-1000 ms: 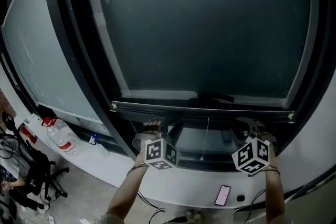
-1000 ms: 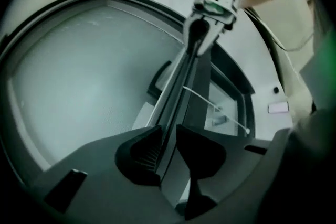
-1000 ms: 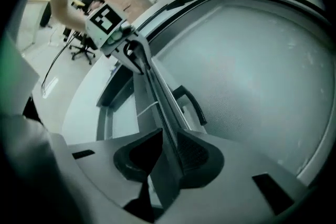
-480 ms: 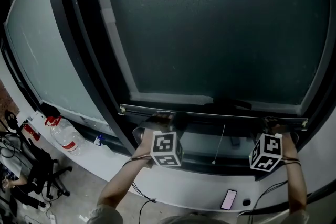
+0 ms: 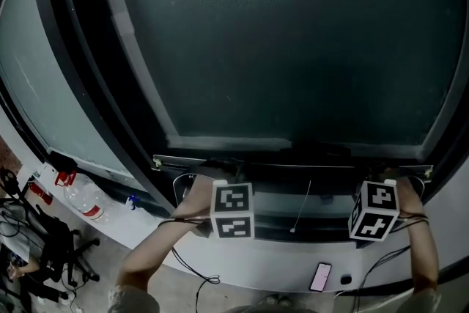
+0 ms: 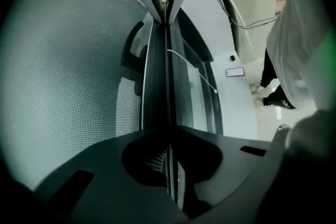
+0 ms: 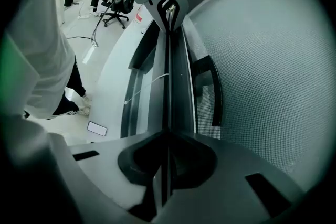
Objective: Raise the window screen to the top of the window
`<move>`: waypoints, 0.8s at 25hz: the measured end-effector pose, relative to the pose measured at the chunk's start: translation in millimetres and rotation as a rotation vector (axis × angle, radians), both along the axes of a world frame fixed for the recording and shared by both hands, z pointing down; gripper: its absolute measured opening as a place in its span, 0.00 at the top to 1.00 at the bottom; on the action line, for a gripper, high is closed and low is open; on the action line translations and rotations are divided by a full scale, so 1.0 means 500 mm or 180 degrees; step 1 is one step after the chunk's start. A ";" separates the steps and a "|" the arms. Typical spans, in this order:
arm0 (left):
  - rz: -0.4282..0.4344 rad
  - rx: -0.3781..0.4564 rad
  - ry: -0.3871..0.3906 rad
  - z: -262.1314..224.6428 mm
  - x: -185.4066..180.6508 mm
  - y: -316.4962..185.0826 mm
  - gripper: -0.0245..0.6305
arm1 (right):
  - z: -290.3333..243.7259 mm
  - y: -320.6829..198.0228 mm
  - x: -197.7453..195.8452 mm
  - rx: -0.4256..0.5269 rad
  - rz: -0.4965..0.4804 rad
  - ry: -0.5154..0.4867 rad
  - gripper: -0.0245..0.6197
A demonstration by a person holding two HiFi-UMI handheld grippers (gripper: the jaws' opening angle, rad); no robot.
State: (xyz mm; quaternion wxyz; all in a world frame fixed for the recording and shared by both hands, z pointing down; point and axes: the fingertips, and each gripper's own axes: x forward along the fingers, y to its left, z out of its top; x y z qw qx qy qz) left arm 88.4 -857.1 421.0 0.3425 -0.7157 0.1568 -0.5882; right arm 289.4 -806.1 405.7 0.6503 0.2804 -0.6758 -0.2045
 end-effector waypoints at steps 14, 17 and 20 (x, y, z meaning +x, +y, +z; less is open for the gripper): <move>0.0172 -0.0004 0.0288 -0.131 0.003 -0.008 0.94 | -0.130 -0.008 0.003 0.0431 -0.0195 -0.0145 0.93; 0.0168 0.0519 0.0403 -0.267 0.001 -0.021 0.94 | -0.263 -0.018 0.002 0.0952 -0.0246 -0.0090 0.93; 0.0163 0.0964 0.0501 -0.413 -0.003 -0.028 0.94 | -0.405 -0.023 0.003 0.1394 -0.0304 -0.0052 0.93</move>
